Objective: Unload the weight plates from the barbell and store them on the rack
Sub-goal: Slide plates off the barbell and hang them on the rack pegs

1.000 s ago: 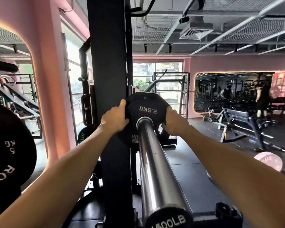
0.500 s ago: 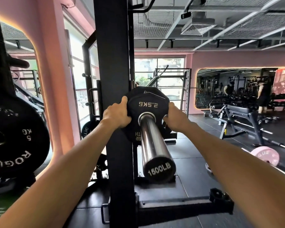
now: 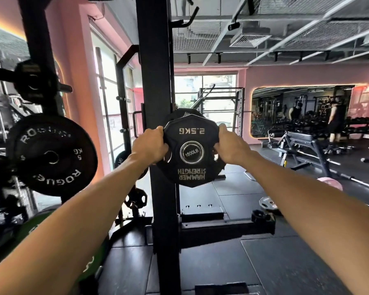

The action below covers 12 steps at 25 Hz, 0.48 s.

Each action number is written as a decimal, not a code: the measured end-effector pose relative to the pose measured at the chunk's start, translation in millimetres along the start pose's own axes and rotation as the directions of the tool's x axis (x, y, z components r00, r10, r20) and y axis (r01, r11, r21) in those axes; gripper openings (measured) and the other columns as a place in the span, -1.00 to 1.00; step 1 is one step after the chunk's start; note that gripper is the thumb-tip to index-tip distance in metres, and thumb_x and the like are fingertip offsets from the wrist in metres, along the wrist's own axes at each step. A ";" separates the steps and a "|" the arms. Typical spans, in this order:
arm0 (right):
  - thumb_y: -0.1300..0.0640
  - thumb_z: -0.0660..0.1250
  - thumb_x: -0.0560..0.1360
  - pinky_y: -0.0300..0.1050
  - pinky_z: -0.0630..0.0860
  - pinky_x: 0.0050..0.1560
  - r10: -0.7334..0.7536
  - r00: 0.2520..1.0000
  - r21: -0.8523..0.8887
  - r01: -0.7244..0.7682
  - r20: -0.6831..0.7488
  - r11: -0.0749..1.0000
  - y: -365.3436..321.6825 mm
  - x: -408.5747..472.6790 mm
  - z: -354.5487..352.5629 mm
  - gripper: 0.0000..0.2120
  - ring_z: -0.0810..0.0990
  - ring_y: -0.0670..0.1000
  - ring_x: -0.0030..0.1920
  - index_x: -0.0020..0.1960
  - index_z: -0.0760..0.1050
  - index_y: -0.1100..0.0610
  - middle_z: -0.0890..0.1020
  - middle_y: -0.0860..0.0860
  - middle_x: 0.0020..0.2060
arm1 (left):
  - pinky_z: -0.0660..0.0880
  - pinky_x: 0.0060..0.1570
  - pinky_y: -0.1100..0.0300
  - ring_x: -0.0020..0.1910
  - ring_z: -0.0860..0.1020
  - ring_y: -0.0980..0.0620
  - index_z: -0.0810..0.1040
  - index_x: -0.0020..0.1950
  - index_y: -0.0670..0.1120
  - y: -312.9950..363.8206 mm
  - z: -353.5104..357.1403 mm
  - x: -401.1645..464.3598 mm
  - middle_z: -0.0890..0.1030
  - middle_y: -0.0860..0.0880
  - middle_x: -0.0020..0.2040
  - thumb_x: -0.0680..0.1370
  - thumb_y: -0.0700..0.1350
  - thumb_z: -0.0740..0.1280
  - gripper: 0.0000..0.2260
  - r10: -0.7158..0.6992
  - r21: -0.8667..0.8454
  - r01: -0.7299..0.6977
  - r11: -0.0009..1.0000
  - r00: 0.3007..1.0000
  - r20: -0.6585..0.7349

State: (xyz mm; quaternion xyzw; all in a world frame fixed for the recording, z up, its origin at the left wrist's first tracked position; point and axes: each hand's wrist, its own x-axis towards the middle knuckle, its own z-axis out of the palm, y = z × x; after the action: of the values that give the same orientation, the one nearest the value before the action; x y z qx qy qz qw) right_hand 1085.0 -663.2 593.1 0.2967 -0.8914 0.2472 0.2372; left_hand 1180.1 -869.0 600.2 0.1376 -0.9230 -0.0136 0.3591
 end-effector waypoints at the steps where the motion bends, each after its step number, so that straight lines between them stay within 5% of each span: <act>1: 0.16 0.24 0.53 -0.01 0.40 -0.19 -0.003 1.000 -0.025 0.004 0.016 1.000 -6.0 -14.6 -11.9 -0.72 0.57 0.25 -0.07 0.19 0.25 0.18 0.57 0.18 -0.06 | 0.40 -0.23 0.03 -0.11 0.55 -0.25 0.37 -0.02 -0.13 4.1 -13.6 -13.0 0.51 -0.13 -0.17 0.45 -0.17 0.26 -0.85 0.002 0.002 -0.002 1.000 1.000 0.002; 7: 0.14 0.23 0.55 -0.02 0.40 -0.22 -0.043 0.998 -0.026 0.044 0.053 0.999 -61.4 -66.5 -56.8 -0.71 0.50 0.16 -0.21 0.19 0.24 0.20 0.47 0.07 -0.25 | 0.46 -0.13 0.00 -0.05 0.57 -0.25 0.41 0.11 -0.13 -6.7 -92.5 -60.5 0.56 -0.16 -0.07 0.46 -0.14 0.27 -0.76 -0.016 0.058 0.016 0.998 1.000 -0.001; 12: 0.12 0.22 0.55 0.12 0.53 -0.04 -0.106 0.990 -0.010 0.107 0.094 0.994 -141.0 -85.6 -61.1 -0.68 0.56 0.24 -0.08 0.22 0.21 0.19 0.50 0.15 -0.12 | 0.43 -0.13 0.02 -0.01 0.57 -0.23 0.43 0.19 -0.10 -65.1 -150.2 -91.8 0.56 -0.12 -0.04 0.48 -0.11 0.28 -0.71 -0.034 0.067 0.034 0.997 0.999 -0.009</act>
State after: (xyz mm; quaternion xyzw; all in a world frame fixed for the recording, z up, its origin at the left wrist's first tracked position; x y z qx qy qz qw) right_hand 1253.9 -691.4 633.4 0.3531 -0.8863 0.2134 0.2105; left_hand 1360.7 -896.4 643.1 0.1653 -0.9190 0.0117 0.3577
